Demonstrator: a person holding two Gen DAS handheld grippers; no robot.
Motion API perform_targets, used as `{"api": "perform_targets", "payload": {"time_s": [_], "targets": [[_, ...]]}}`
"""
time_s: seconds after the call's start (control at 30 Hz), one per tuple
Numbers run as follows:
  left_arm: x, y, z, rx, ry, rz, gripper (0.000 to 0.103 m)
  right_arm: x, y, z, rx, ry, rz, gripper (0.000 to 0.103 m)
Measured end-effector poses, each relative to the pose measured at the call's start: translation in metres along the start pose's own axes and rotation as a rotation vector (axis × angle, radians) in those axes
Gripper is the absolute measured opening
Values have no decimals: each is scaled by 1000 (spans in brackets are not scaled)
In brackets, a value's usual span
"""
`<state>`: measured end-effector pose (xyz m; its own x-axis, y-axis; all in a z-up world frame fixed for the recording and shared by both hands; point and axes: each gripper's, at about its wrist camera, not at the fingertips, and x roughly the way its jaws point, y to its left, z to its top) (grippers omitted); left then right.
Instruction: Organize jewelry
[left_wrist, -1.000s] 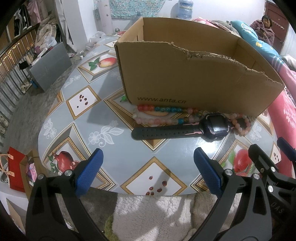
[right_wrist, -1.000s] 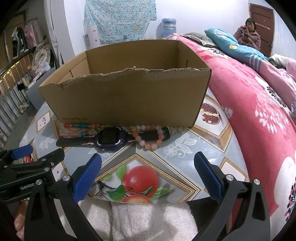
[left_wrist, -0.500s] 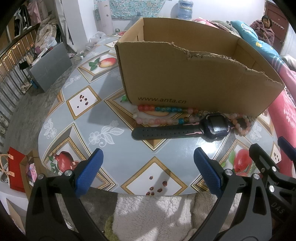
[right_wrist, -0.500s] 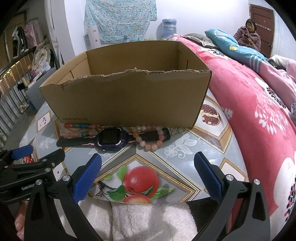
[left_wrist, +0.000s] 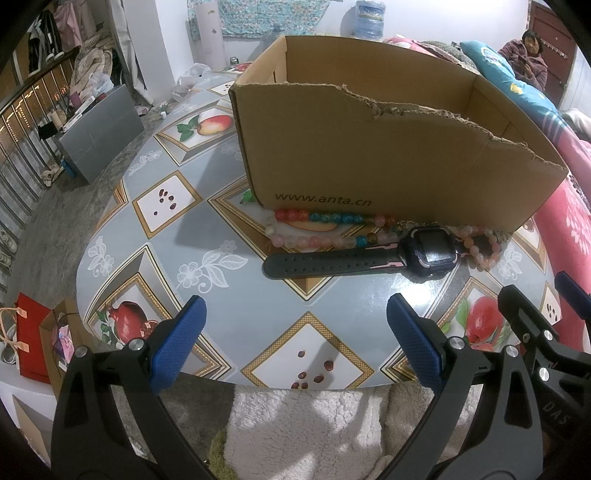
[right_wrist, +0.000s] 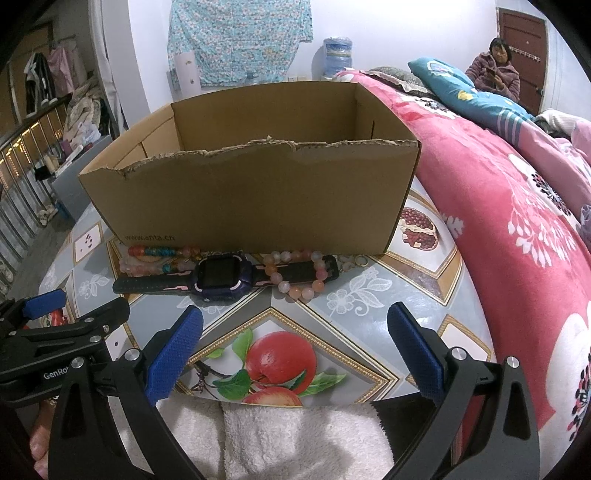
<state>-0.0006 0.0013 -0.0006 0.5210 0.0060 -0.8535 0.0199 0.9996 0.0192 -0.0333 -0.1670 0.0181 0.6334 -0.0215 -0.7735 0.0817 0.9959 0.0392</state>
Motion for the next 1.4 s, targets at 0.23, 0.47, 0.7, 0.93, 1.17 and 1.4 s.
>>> {"api": "perform_targets", "payload": {"time_s": [0.23, 0.47, 0.7, 0.93, 1.17, 1.4], "targets": [[0, 0, 0, 1, -1, 0, 94, 0, -1, 1, -1, -2, -1, 98], [-2, 3, 3, -2, -3, 5, 94, -1, -1, 2, -1, -3, -1, 98], [4, 12, 6, -5, -11, 3, 94, 1, -5, 3, -8, -19, 7, 98], [12, 21, 5, 22, -24, -74, 94, 2, -11, 4, -26, -58, 81, 98], [12, 42, 7, -7, -118, -274, 95, 6, -8, 6, -88, -97, 160, 90], [36, 58, 11, -81, -87, -281, 94, 21, -6, 12, -146, -90, 228, 64]]}}
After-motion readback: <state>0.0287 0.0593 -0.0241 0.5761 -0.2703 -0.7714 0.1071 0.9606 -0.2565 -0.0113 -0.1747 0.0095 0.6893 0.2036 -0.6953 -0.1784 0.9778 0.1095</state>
